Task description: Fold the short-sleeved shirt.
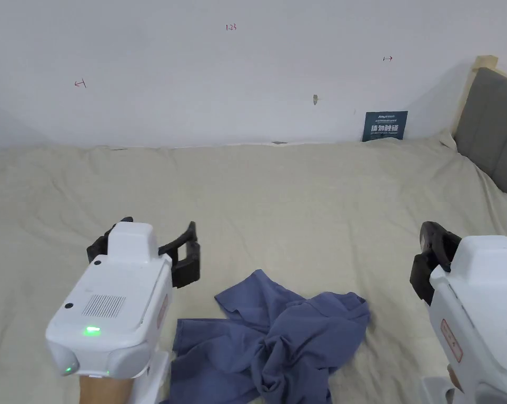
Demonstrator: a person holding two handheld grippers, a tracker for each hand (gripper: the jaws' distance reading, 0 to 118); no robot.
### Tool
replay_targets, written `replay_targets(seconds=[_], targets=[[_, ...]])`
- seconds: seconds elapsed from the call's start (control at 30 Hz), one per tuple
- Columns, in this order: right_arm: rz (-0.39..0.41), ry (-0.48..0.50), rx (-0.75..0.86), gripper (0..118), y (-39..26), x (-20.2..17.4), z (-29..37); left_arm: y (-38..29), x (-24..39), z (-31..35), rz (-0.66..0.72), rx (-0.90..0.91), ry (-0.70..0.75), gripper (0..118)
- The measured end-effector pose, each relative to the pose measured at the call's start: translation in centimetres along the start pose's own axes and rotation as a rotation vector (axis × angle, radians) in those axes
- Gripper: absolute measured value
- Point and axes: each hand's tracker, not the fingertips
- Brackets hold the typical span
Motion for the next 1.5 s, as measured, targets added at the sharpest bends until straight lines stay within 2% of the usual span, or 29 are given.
replay_targets(seconds=[0.03, 0.07, 0.1, 0.13, 0.33, 0.53, 0.83, 0.9, 0.93, 0.97, 1.07, 1.1, 1.13, 1.23, 1.27, 1.33, 1.37, 1.43, 1.47, 1.5], targets=[[0.001, 0.002, 0.003, 2, -0.1, 0.0, -0.1, -0.1, -0.4, 0.1, 0.000, -0.004, 0.000, 65], [0.001, 0.002, 0.004, 2, -0.1, -0.1, -0.1, -0.1, -0.7, 0.1, 0.002, -0.014, 0.002, 34], [0.000, 0.005, 0.006, 2, -0.1, -0.1, -0.1, -0.1, -0.9, -0.2, 0.009, -0.042, -0.001, 7], [-0.001, 0.007, 0.005, 2, -0.1, -0.2, -0.1, -0.3, -1.2, -0.3, 0.024, -0.051, -0.007, 1], [-0.003, 0.017, 0.000, 2, -0.3, -0.5, -0.2, -0.8, -1.4, -0.4, 0.043, -0.084, -0.019, 0], [-0.004, 0.021, -0.013, 2, -1.1, -0.2, -0.4, -3.9, -2.3, -1.5, 0.152, -0.400, -0.057, 0], [-0.006, 0.033, -0.050, 2, -2.5, -0.4, -1.1, -13.2, -2.0, 0.5, 0.209, -0.677, -0.109, 0], [-0.007, 0.039, -0.059, 2, -2.8, -0.5, -1.2, -14.9, -1.6, 1.1, 0.206, -0.728, -0.115, 7], [-0.006, 0.041, -0.063, 2, -2.9, -0.5, -1.3, -15.6, -1.5, 1.3, 0.206, -0.740, -0.101, 19], [-0.005, 0.043, -0.068, 2, -3.1, -0.5, -1.4, -16.3, -1.4, 1.4, 0.211, -0.762, -0.096, 43], [-0.006, 0.052, -0.081, 2, -3.6, -0.6, -1.6, -18.1, -1.1, 1.2, 0.235, -0.836, -0.103, 102], [-0.004, 0.054, -0.087, 2, -3.6, -0.8, -1.6, -18.6, -0.8, 1.0, 0.233, -0.852, -0.093, 110], [-0.003, 0.057, -0.091, 2, -3.7, -0.8, -1.7, -18.9, -0.5, 1.0, 0.225, -0.867, -0.094, 111], [0.002, 0.063, -0.104, 2, -4.0, -1.0, -1.8, -19.8, 0.5, 0.5, 0.198, -0.876, -0.072, 102], [0.004, 0.065, -0.109, 2, -4.0, -1.1, -1.8, -20.2, 0.8, 0.2, 0.198, -0.887, -0.067, 85], [0.009, 0.068, -0.117, 2, -4.2, -1.0, -2.0, -21.0, 1.1, -0.2, 0.206, -0.890, -0.068, 41], [0.012, 0.068, -0.121, 2, -4.6, -0.7, -2.3, -21.4, 1.4, -0.3, 0.206, -0.893, -0.062, 33], [0.017, 0.068, -0.136, 2, -5.0, -0.4, -2.7, -21.6, 1.8, -0.1, 0.188, -0.877, -0.040, 26], [0.019, 0.067, -0.147, 2, -5.2, -0.2, -3.0, -21.4, 1.9, -0.1, 0.182, -0.875, -0.035, 8], [0.020, 0.066, -0.159, 2, -5.3, -0.3, -3.1, -21.2, 1.9, 0.0, 0.179, -0.867, -0.036, 8]])
